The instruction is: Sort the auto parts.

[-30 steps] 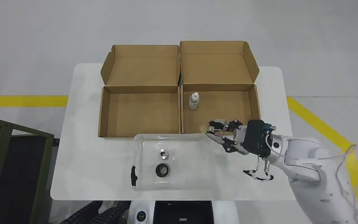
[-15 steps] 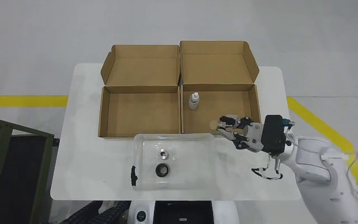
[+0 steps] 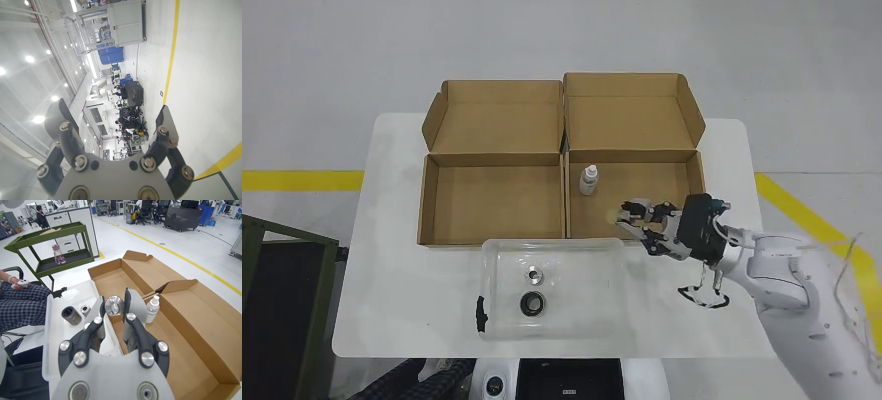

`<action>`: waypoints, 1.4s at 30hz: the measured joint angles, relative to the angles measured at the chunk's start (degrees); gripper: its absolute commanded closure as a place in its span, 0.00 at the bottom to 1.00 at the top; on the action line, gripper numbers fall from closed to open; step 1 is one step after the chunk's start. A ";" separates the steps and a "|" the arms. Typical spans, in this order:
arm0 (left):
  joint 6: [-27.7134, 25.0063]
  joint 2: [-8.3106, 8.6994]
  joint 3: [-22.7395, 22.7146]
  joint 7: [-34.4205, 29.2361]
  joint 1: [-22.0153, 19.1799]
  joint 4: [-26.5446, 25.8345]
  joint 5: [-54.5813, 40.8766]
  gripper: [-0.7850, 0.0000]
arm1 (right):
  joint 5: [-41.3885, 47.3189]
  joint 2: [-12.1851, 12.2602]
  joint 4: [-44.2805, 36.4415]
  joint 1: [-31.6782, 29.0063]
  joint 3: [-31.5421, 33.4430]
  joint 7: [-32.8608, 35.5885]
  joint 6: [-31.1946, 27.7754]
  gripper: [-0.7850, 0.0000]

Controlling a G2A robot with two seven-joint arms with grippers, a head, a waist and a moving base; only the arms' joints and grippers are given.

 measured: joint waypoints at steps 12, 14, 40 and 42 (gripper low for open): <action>0.00 0.00 0.00 0.00 0.00 0.00 0.00 0.00 | -8.14 -0.74 6.82 7.77 -5.96 5.60 5.55 1.00; 0.00 0.00 0.00 0.00 0.00 0.00 0.00 0.00 | -9.14 -0.91 8.05 9.18 -7.17 7.12 6.33 1.00; 0.00 0.00 0.00 0.00 0.00 0.00 0.00 0.00 | -19.61 -4.80 26.83 25.89 -22.92 14.19 12.26 0.95; 0.00 0.00 0.00 0.00 0.00 0.00 0.00 0.00 | -19.80 -5.11 27.85 26.67 -23.74 14.26 12.39 0.87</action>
